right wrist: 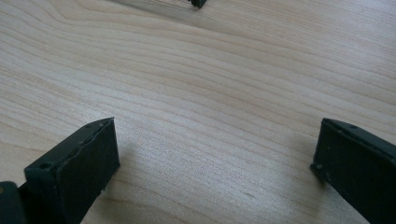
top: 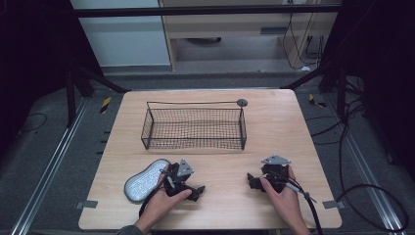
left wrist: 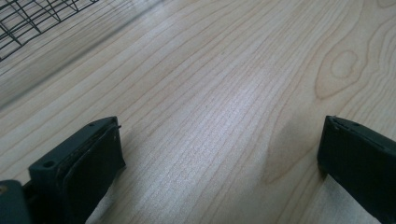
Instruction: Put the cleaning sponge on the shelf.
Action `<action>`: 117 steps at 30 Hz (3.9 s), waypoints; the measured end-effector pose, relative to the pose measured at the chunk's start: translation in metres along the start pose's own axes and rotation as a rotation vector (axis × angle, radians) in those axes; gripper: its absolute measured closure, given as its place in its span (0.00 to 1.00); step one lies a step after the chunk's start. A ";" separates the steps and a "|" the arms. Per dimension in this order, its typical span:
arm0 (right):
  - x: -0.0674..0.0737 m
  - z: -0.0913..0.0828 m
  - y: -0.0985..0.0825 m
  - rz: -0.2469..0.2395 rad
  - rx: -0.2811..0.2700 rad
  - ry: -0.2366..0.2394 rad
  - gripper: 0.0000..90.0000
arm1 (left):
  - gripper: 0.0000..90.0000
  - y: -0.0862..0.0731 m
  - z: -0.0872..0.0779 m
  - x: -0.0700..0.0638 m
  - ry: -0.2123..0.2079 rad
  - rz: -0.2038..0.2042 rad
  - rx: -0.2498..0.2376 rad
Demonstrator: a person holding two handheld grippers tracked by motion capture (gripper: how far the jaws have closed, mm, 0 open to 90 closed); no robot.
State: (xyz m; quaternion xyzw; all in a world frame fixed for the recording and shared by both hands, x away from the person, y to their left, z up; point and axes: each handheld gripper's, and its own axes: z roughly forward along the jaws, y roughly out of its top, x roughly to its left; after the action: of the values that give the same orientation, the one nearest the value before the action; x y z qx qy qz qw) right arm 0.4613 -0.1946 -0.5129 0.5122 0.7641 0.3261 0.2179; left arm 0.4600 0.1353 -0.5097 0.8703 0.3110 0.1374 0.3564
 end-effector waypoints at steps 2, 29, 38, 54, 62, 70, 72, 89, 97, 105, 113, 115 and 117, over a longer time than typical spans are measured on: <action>0.000 0.000 0.000 -0.001 0.000 0.001 0.00 | 0.00 -0.001 -0.001 0.001 -0.005 0.005 -0.002; -0.002 -0.002 -0.002 -0.029 0.000 0.026 0.00 | 0.03 -0.012 -0.107 0.081 0.144 -0.066 0.012; -0.002 -0.002 -0.002 -0.029 0.000 0.026 0.00 | 0.04 0.003 -0.124 0.087 0.058 0.004 0.081; -0.002 -0.002 -0.002 -0.030 0.000 0.026 0.00 | 0.05 0.015 -0.132 0.102 0.096 0.037 0.227; -0.002 -0.002 -0.002 -0.029 -0.001 0.027 0.00 | 0.04 0.012 -0.123 0.096 0.045 0.061 0.269; -0.002 -0.002 -0.002 -0.030 0.000 0.026 0.00 | 0.05 0.016 -0.118 0.092 0.020 0.053 0.291; -0.002 -0.002 -0.002 -0.030 0.000 0.026 0.00 | 0.05 0.015 -0.115 0.093 0.028 0.054 0.318; -0.002 -0.002 -0.002 -0.030 0.000 0.025 0.00 | 0.05 -0.005 -0.093 0.092 0.044 0.027 0.466; -0.002 -0.002 -0.003 -0.032 0.000 0.026 0.00 | 0.04 -0.004 -0.082 0.089 0.035 0.043 0.505; -0.002 -0.002 -0.002 -0.031 0.002 0.028 0.00 | 0.04 -0.007 -0.076 0.091 0.048 0.024 0.504; -0.002 -0.002 -0.002 -0.036 0.004 0.030 0.00 | 0.05 -0.011 -0.072 0.091 0.048 0.014 0.520; -0.003 -0.002 -0.002 -0.037 0.005 0.032 0.00 | 0.04 -0.011 -0.070 0.092 0.043 0.007 0.520; -0.003 -0.002 -0.002 -0.037 0.005 0.033 0.00 | 0.04 -0.012 -0.069 0.093 0.037 0.006 0.526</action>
State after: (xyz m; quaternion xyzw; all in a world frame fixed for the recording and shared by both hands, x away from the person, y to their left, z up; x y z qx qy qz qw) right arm 0.4593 -0.1982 -0.5128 0.4930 0.7778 0.3284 0.2100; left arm 0.4942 0.2385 -0.4672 0.9313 0.3398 0.0688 0.1118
